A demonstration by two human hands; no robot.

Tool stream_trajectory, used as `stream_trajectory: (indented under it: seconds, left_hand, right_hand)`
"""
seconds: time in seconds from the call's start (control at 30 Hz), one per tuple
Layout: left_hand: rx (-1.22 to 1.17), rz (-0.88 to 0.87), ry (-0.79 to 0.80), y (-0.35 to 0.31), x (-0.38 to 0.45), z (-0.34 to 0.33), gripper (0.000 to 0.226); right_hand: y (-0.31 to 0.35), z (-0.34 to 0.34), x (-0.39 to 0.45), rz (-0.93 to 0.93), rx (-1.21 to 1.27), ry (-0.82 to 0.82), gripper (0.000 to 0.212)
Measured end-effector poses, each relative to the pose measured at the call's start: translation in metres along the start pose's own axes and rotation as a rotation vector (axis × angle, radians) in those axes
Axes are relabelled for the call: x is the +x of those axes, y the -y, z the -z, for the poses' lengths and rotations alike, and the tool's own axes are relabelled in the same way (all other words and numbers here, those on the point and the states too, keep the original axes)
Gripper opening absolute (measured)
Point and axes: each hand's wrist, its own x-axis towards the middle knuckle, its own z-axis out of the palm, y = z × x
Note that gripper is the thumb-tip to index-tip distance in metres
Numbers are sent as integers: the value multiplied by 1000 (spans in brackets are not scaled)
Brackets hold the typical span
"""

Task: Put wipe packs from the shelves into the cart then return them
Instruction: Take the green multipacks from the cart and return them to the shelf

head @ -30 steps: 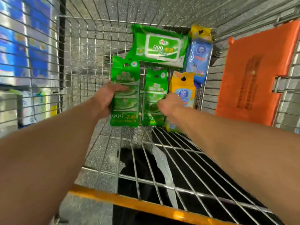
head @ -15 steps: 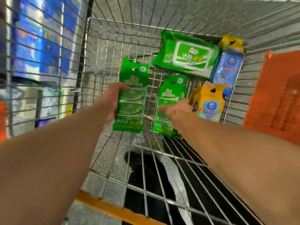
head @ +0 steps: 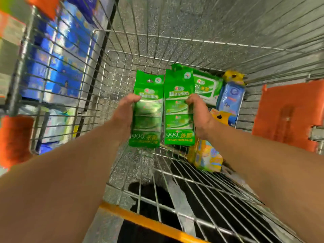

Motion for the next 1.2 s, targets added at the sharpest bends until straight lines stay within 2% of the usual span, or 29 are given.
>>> stream_trajectory:
  seconds: [0.07, 0.17, 0.23, 0.3, 0.4, 0.67, 0.83, 1.0, 1.2]
  left_hand:
    - [-81, -43, 38, -8, -7, -8, 55]
    - [-190, -73, 132, -23, -29, -16, 57]
    - [-237, -85, 198, -30, -48, -14, 67]
    - [-265, -115, 198, -34, -64, -9, 77]
    - [-268, -177, 183, -46, -99, -3, 79]
    - [-252, -417, 221, -82, -210, 24, 87]
    - [-289, -591, 128, -99, -287, 59, 80]
    - [-298, -793, 5, -117, -376, 116, 77]
    - [-352, -916, -320, -133, -480, 185, 93]
  right_hand:
    - [14, -6, -9, 64, 89, 31, 50]
    - [31, -11, -34, 132, 195, 76, 70]
    - [38, -14, -53, 167, 192, 77, 71]
    - [43, -22, -75, 187, 182, 73, 74]
    - [50, -37, -113, 220, 173, 109, 79]
    - [84, -85, -223, 459, 95, 208, 78]
    - [99, -130, -291, 611, -18, 263, 73]
    - [110, -198, -366, 708, -57, 410, 71]
    - [112, -287, -448, 731, -25, 661, 67]
